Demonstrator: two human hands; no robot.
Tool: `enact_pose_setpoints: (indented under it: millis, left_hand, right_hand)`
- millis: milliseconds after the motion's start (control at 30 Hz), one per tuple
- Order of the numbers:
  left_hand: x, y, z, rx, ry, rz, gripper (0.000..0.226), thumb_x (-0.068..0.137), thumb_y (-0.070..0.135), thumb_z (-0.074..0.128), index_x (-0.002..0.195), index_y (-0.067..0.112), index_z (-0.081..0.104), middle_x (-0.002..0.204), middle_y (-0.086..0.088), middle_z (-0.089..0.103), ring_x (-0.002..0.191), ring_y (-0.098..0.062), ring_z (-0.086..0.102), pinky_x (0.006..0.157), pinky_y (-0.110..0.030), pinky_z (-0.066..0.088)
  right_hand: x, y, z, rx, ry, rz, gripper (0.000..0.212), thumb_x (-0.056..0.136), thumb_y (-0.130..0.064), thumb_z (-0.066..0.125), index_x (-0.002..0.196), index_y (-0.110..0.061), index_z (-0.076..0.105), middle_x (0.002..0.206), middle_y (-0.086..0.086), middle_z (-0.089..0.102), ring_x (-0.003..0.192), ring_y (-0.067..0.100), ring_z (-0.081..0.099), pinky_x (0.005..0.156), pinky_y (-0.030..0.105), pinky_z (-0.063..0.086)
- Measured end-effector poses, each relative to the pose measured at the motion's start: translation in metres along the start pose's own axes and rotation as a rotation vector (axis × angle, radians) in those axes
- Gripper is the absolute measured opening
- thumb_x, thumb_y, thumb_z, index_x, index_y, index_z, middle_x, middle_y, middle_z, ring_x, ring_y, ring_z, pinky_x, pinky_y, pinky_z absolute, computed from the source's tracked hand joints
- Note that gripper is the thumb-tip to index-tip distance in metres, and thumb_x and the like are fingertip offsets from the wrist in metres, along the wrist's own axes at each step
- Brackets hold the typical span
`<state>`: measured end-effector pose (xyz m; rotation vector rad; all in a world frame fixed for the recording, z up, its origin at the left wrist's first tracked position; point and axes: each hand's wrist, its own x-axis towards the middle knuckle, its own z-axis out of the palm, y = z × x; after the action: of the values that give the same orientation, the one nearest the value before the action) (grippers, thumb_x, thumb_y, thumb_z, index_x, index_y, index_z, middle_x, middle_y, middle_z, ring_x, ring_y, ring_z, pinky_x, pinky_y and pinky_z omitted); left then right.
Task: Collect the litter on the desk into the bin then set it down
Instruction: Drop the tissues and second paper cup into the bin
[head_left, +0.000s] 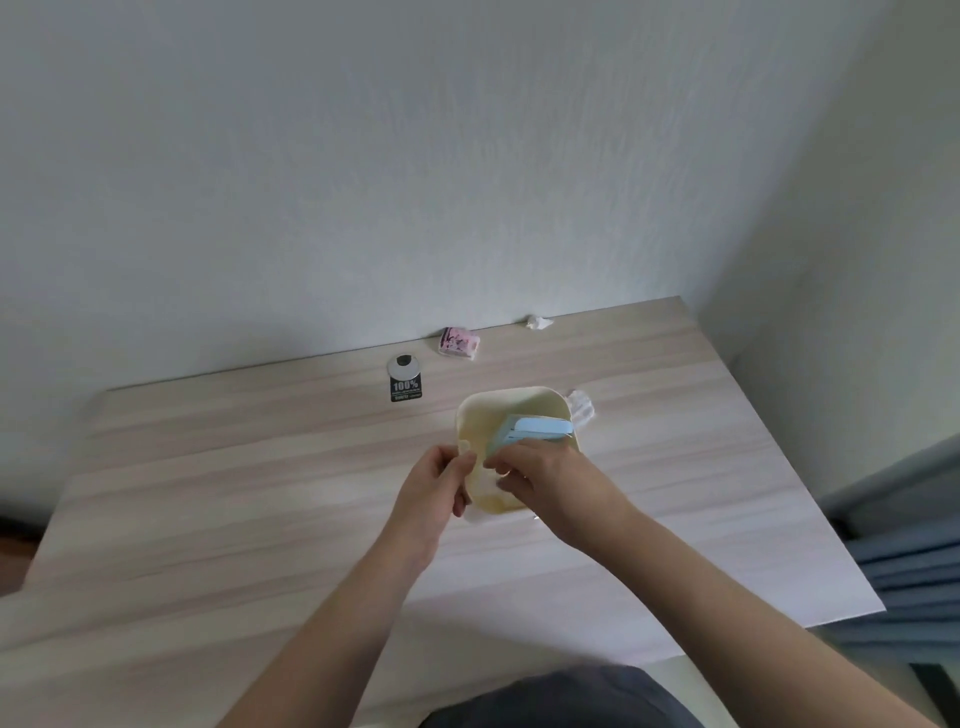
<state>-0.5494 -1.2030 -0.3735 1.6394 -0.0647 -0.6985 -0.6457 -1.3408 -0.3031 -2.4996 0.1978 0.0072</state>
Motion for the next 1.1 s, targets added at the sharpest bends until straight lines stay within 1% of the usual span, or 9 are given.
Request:
enact_pose_setpoints:
  millis: [167, 333, 500, 600, 633, 700, 867, 967, 1100]
  left_hand:
    - [0.001, -0.004, -0.026, 0.003, -0.012, -0.002, 0.014, 0.095, 0.018, 0.058, 0.094, 0.004, 0.061, 0.052, 0.002, 0.054, 0.044, -0.012, 0.044, 0.047, -0.022, 0.038]
    - [0.003, -0.008, -0.053, 0.002, -0.024, -0.014, 0.015, 0.094, 0.021, 0.058, 0.094, 0.007, 0.061, 0.053, 0.003, 0.054, 0.044, -0.011, 0.045, 0.054, -0.027, 0.039]
    - [0.006, -0.015, -0.079, 0.018, -0.024, -0.045, 0.02, 0.09, 0.027, 0.06, 0.095, 0.008, 0.062, 0.051, 0.007, 0.054, 0.044, -0.01, 0.045, 0.057, -0.028, 0.04]
    - [0.008, -0.02, -0.093, 0.028, -0.024, -0.058, 0.022, 0.089, 0.027, 0.061, 0.095, 0.006, 0.062, 0.052, 0.005, 0.053, 0.044, -0.01, 0.045, 0.058, -0.029, 0.04]
    - [0.009, -0.022, -0.097, 0.032, -0.027, -0.062, 0.022, 0.09, 0.027, 0.061, 0.095, 0.006, 0.061, 0.053, 0.004, 0.054, 0.045, -0.011, 0.045, 0.058, -0.03, 0.039]
    - [0.011, -0.025, -0.103, 0.037, -0.026, -0.066, 0.021, 0.091, 0.026, 0.061, 0.095, 0.005, 0.062, 0.055, 0.002, 0.053, 0.045, -0.011, 0.045, 0.059, -0.031, 0.039]
    - [0.015, -0.031, -0.113, 0.067, -0.024, -0.087, 0.021, 0.092, 0.026, 0.059, 0.097, 0.006, 0.061, 0.047, 0.008, 0.05, 0.043, -0.009, 0.045, 0.059, -0.031, 0.04]
    - [0.017, -0.034, -0.114, 0.077, -0.021, -0.096, 0.02, 0.092, 0.026, 0.059, 0.096, 0.006, 0.061, 0.047, 0.009, 0.05, 0.043, -0.009, 0.045, 0.057, -0.03, 0.039]
    - [0.02, -0.034, -0.114, 0.075, -0.028, -0.103, 0.018, 0.093, 0.026, 0.059, 0.097, 0.008, 0.062, 0.047, 0.007, 0.049, 0.044, -0.01, 0.046, 0.058, -0.031, 0.039]
  right_hand:
    - [0.002, -0.016, 0.01, 0.032, 0.043, 0.012, 0.028, 0.101, -0.019, 0.045, 0.123, -0.02, 0.063, 0.113, -0.002, 0.069, 0.103, 0.016, 0.062, 0.083, 0.024, 0.046]
    - [0.0, -0.026, 0.004, 0.116, 0.307, -0.011, 0.021, 0.094, -0.008, 0.056, 0.109, -0.014, 0.07, 0.097, -0.001, 0.073, 0.09, 0.015, 0.068, 0.078, 0.023, 0.049]
    - [0.004, -0.013, -0.004, 0.084, 0.471, 0.073, 0.02, 0.094, -0.007, 0.056, 0.103, -0.017, 0.07, 0.094, -0.003, 0.073, 0.085, 0.01, 0.069, 0.074, 0.028, 0.055]
    - [0.007, 0.005, -0.005, 0.07, 0.507, 0.196, 0.021, 0.094, -0.01, 0.055, 0.103, -0.022, 0.069, 0.093, -0.009, 0.072, 0.082, -0.001, 0.063, 0.07, 0.009, 0.046]
    - [0.007, 0.011, -0.003, 0.061, 0.503, 0.237, 0.02, 0.094, -0.011, 0.055, 0.104, -0.023, 0.068, 0.094, -0.01, 0.071, 0.082, -0.002, 0.061, 0.068, 0.004, 0.042]
    - [0.008, 0.022, 0.006, 0.053, 0.488, 0.301, 0.019, 0.094, -0.013, 0.055, 0.104, -0.022, 0.069, 0.096, -0.007, 0.071, 0.081, 0.002, 0.06, 0.065, 0.004, 0.04]
    - [0.006, 0.044, 0.038, 0.035, 0.305, 0.435, 0.026, 0.094, -0.014, 0.056, 0.117, -0.02, 0.064, 0.111, 0.002, 0.065, 0.085, 0.013, 0.06, 0.074, 0.022, 0.039]
    - [0.008, 0.059, 0.055, -0.032, 0.091, 0.473, 0.039, 0.094, -0.017, 0.055, 0.133, -0.02, 0.053, 0.129, 0.005, 0.055, 0.106, 0.021, 0.059, 0.087, 0.028, 0.042]
    - [0.023, 0.078, 0.076, -0.124, -0.064, 0.497, 0.052, 0.096, -0.025, 0.053, 0.145, -0.023, 0.038, 0.148, 0.005, 0.038, 0.129, 0.027, 0.041, 0.107, 0.036, 0.035]
